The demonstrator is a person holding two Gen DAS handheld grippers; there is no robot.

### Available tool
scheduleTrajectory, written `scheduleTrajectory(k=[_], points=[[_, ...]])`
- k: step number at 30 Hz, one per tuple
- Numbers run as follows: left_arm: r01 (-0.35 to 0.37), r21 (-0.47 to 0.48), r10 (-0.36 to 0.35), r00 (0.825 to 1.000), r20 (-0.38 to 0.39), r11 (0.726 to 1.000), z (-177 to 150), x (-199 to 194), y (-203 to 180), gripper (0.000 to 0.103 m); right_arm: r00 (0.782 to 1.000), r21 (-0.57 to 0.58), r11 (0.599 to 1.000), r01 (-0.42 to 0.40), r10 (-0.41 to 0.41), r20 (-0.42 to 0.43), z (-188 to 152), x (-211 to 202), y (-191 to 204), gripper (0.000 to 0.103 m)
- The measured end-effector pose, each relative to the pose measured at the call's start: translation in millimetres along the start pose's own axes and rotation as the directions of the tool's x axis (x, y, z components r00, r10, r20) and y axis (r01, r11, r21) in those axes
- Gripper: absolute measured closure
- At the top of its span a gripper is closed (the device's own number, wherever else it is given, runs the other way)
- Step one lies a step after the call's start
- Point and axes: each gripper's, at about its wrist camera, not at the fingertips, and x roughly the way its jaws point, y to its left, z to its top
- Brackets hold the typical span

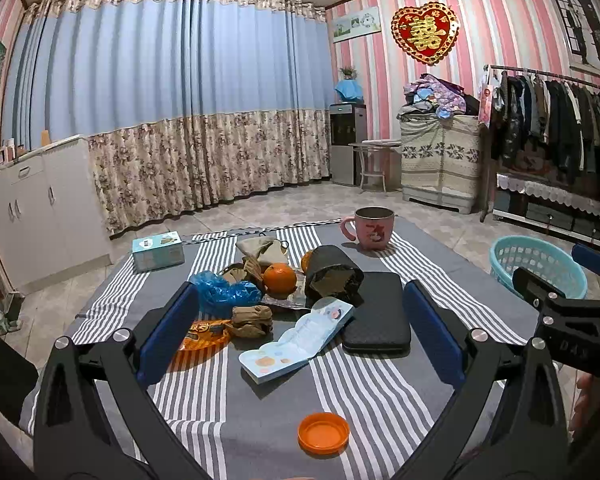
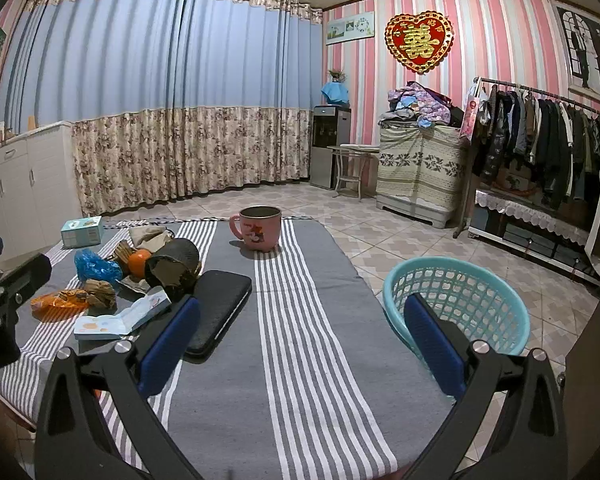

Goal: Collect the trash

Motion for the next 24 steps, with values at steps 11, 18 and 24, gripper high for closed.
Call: scheduleTrajectory(k=[11, 18, 24], points=[[0.015, -0.004, -0.015, 1.0, -0.005, 1.0, 1.6, -2.1, 0.1, 0.005, 1.0, 0.002, 1.0, 0.025, -0.025, 0.006, 0.7, -0.8, 5.7, 0.004], [0.022, -0.004, -0.022, 1.0, -0.01, 1.0, -0.7, -0.3, 0.1, 0.005, 1.0, 0.009, 1.0, 0.029, -0.029, 0.006, 1.1, -0.3, 6.0, 0.004], [0.016, -0.006, -0.016, 1.0, -0.01, 1.0, -0.7, 1.2, 1.6, 0.005, 1.0, 0.011, 1.0, 0.026, -0.026, 0.005, 0.6, 0.3, 5.5, 0.004]])
